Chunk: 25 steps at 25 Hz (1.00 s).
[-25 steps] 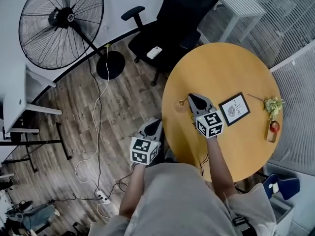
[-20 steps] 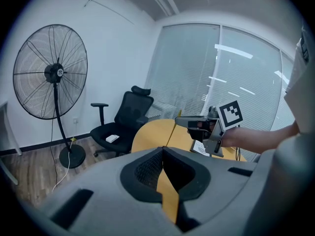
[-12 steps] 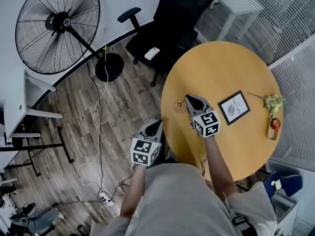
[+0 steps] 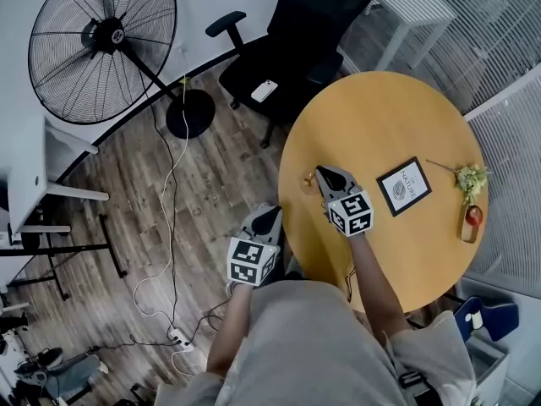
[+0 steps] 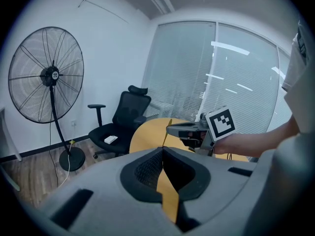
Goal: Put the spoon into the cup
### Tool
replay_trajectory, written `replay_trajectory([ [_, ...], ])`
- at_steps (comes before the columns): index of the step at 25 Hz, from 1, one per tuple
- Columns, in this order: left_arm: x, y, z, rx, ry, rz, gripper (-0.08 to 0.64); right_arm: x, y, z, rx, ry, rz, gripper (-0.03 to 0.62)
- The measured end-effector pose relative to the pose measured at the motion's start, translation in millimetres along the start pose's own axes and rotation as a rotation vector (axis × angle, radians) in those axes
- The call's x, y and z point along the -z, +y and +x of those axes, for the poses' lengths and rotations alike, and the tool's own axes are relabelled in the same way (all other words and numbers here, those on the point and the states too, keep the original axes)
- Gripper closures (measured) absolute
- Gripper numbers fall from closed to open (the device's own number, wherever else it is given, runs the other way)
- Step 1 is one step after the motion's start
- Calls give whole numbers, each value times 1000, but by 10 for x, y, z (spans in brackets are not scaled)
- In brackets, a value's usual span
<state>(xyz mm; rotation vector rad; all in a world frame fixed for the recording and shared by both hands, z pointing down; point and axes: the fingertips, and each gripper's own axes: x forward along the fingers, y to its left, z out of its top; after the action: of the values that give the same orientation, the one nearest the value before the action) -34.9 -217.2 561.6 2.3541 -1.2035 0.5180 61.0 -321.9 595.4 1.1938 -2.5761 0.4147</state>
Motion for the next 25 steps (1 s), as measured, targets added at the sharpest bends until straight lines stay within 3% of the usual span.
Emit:
replay_trajectory([
  [25,42,60,25,0,34,2,552,442,-59,125,1,45,89,589],
])
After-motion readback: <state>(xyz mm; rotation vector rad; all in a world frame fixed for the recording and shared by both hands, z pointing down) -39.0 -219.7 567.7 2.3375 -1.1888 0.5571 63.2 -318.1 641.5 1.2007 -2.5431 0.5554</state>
